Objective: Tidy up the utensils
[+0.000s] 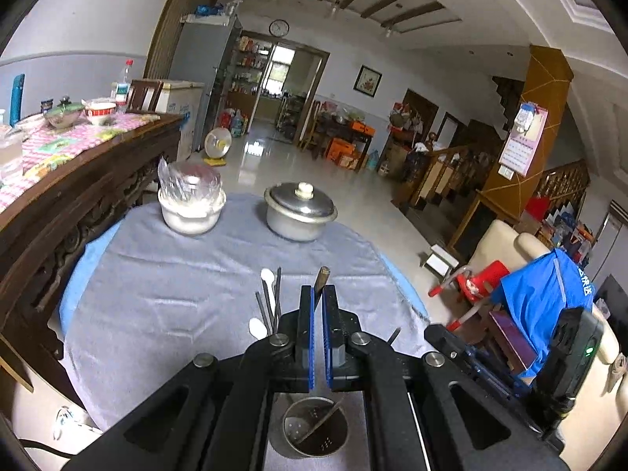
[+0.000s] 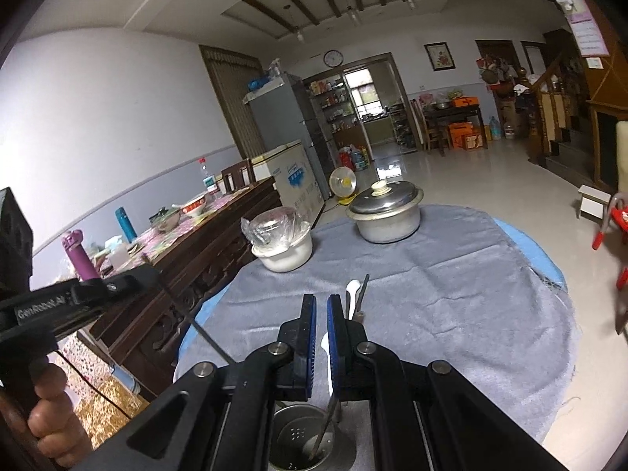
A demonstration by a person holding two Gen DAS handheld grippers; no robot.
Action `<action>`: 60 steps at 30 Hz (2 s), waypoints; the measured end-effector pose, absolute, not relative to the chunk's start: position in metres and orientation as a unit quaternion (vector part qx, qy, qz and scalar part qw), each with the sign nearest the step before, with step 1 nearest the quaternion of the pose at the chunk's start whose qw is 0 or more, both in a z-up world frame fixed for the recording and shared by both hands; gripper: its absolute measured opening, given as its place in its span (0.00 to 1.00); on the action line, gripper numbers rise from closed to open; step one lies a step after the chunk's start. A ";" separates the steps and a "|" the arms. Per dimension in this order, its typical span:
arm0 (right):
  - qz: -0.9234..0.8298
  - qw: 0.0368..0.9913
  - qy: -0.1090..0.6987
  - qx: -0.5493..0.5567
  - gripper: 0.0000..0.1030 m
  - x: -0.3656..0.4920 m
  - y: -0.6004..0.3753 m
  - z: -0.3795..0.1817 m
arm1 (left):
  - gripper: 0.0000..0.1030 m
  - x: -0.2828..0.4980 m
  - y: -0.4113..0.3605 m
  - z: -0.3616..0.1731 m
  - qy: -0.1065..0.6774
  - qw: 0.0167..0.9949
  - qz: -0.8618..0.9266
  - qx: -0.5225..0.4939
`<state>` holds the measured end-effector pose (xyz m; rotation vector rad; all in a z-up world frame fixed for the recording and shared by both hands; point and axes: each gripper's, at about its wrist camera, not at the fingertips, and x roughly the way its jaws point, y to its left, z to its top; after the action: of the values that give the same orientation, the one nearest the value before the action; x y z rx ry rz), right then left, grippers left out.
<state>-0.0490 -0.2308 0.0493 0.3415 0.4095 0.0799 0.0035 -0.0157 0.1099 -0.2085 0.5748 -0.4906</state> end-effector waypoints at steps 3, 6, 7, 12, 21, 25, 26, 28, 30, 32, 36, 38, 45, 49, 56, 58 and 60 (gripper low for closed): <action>0.033 0.963 0.202 0.177 0.06 -0.050 -0.236 0.049 | 0.04 -0.005 -0.012 0.127 0.257 0.930 -0.242 -0.101; 0.031 0.961 0.205 0.182 0.06 -0.051 -0.238 0.047 | 0.04 -0.014 -0.009 0.143 0.234 0.935 -0.247 -0.101; 0.030 0.961 0.206 0.183 0.06 -0.051 -0.239 0.046 | 0.03 -0.018 -0.008 0.149 0.227 0.936 -0.249 -0.102; 0.031 0.958 0.211 0.189 0.06 -0.053 -0.239 0.042 | 0.04 -0.032 -0.008 0.165 0.199 0.940 -0.259 -0.093; 0.014 0.958 0.225 0.178 0.06 -0.060 -0.244 0.032 | 0.04 0.036 0.049 0.084 0.295 0.926 -0.206 -0.118; 0.003 0.951 0.243 0.193 0.07 -0.056 -0.255 0.020 | 0.03 0.067 0.083 0.008 0.383 0.898 -0.183 -0.114; 0.000 0.949 0.247 0.193 0.07 -0.055 -0.258 0.017 | 0.04 0.068 0.087 -0.012 0.405 0.889 -0.185 -0.109; -0.004 0.947 0.254 0.195 0.07 -0.053 -0.260 0.012 | 0.04 0.061 0.084 -0.042 0.439 0.873 -0.197 -0.076; -0.005 0.944 0.263 0.201 0.07 -0.048 -0.262 0.007 | 0.05 0.051 0.073 -0.067 0.465 0.858 -0.216 -0.037; -0.001 0.939 0.274 0.207 0.07 -0.044 -0.261 0.003 | 0.10 0.042 0.058 -0.085 0.481 0.845 -0.232 0.004; 0.007 0.931 0.297 0.214 0.09 -0.037 -0.257 -0.008 | 0.32 0.045 0.041 -0.101 0.494 0.833 -0.244 0.040; -0.001 0.930 0.302 0.211 0.17 -0.038 -0.257 -0.014 | 0.33 0.045 0.033 -0.106 0.497 0.827 -0.256 0.054; -0.033 0.915 0.329 0.233 0.23 -0.039 -0.277 -0.039 | 0.39 0.043 0.001 -0.120 0.492 0.814 -0.273 0.147; -0.044 0.909 0.334 0.244 0.23 -0.041 -0.286 -0.045 | 0.39 0.051 -0.010 -0.125 0.498 0.801 -0.275 0.187; -0.051 0.909 0.333 0.246 0.23 -0.042 -0.290 -0.045 | 0.38 0.066 -0.010 -0.134 0.508 0.787 -0.286 0.201; -0.050 0.909 0.333 0.246 0.23 -0.041 -0.289 -0.045 | 0.29 0.068 -0.010 -0.134 0.505 0.788 -0.288 0.201; -0.048 0.908 0.335 0.245 0.23 -0.040 -0.287 -0.046 | 0.20 0.071 -0.013 -0.134 0.503 0.790 -0.288 0.202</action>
<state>-0.0397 -0.2868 -0.0465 0.5053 0.6923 -0.0987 0.0713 -0.0126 -0.1341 0.4339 1.0827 -0.6191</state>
